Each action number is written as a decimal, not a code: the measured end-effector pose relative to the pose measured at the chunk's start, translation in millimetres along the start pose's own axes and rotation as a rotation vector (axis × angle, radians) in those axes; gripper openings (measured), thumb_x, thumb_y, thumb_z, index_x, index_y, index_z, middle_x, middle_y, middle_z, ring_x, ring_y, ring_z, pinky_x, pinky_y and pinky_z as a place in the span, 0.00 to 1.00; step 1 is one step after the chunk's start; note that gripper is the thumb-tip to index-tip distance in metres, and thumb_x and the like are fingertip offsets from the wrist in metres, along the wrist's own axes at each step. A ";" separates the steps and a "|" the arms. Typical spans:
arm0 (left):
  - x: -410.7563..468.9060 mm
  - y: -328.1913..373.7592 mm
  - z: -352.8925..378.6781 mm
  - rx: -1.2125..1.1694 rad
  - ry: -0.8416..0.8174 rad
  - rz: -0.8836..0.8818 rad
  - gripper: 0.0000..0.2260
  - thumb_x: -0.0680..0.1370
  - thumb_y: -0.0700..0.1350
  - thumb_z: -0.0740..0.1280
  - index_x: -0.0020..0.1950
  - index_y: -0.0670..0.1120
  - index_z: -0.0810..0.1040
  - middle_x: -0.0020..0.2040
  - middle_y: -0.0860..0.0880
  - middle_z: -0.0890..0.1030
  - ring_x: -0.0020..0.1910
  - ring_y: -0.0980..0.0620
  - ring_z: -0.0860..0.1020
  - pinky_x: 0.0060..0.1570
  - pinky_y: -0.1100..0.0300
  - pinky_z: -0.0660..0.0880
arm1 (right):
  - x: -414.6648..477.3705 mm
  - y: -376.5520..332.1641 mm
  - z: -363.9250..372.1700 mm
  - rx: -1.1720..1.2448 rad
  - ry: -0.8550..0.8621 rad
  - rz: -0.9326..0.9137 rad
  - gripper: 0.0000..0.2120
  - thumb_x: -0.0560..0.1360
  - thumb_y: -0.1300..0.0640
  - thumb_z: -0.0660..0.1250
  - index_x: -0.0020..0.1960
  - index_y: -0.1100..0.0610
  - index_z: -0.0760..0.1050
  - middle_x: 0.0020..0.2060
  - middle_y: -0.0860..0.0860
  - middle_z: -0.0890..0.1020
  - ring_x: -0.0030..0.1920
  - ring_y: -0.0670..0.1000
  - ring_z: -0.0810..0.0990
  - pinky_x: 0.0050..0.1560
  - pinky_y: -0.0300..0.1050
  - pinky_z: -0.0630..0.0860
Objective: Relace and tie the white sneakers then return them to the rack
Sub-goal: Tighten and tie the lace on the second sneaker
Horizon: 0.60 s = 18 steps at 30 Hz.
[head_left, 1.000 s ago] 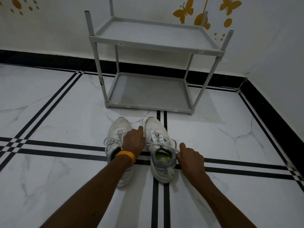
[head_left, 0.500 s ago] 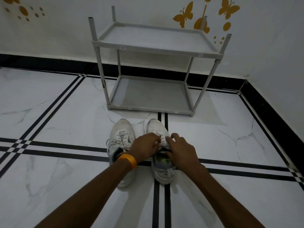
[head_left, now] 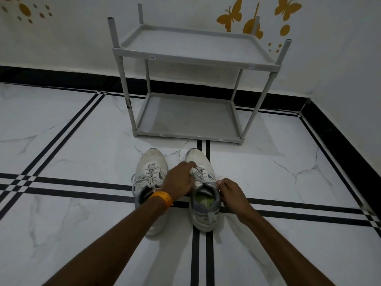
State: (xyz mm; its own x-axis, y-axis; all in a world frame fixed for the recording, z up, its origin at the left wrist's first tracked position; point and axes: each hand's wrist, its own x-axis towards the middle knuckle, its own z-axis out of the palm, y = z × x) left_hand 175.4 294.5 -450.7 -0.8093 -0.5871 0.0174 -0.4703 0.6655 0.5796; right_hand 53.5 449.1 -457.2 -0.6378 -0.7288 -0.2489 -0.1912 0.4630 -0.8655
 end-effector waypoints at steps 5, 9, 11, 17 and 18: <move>-4.8 -3.4 22.3 0.037 0.056 0.089 0.10 0.81 0.46 0.58 0.58 0.47 0.77 0.57 0.47 0.76 0.50 0.45 0.78 0.49 0.53 0.75 | 1.5 -4.4 19.2 0.208 0.070 0.110 0.19 0.80 0.46 0.60 0.35 0.55 0.76 0.32 0.52 0.79 0.35 0.51 0.77 0.40 0.48 0.75; -13.6 1.5 30.6 0.155 0.153 -0.002 0.08 0.81 0.48 0.56 0.55 0.47 0.71 0.52 0.46 0.74 0.42 0.42 0.78 0.39 0.51 0.74 | 6.1 -2.1 28.3 0.329 0.150 0.185 0.17 0.72 0.44 0.71 0.33 0.57 0.80 0.34 0.60 0.82 0.36 0.55 0.79 0.40 0.50 0.76; -16.2 2.5 31.6 0.124 0.179 -0.032 0.11 0.82 0.51 0.54 0.54 0.46 0.71 0.50 0.45 0.74 0.42 0.42 0.77 0.39 0.51 0.74 | 8.0 -2.0 30.7 0.385 0.186 0.216 0.17 0.71 0.46 0.72 0.34 0.59 0.80 0.33 0.61 0.81 0.36 0.56 0.79 0.40 0.51 0.76; -8.3 4.8 27.1 0.051 0.116 -0.235 0.25 0.79 0.62 0.54 0.39 0.44 0.78 0.39 0.44 0.80 0.39 0.45 0.79 0.39 0.55 0.73 | 11.6 -2.1 33.0 0.424 0.219 0.234 0.13 0.73 0.50 0.72 0.37 0.59 0.83 0.38 0.62 0.85 0.39 0.58 0.82 0.45 0.54 0.80; -6.5 4.9 26.4 -0.002 0.140 -0.256 0.25 0.79 0.61 0.56 0.34 0.43 0.77 0.37 0.43 0.81 0.38 0.44 0.79 0.37 0.56 0.72 | 11.6 -2.5 33.7 0.404 0.241 0.227 0.13 0.73 0.52 0.72 0.34 0.59 0.82 0.35 0.61 0.84 0.37 0.57 0.81 0.42 0.52 0.79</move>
State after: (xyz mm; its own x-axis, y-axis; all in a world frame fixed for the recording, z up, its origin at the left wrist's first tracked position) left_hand 169.1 313.7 -469.4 -0.6078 -0.7939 -0.0171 -0.6522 0.4868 0.5811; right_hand 71.7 422.5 -472.6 -0.7926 -0.4736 -0.3841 0.2450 0.3295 -0.9118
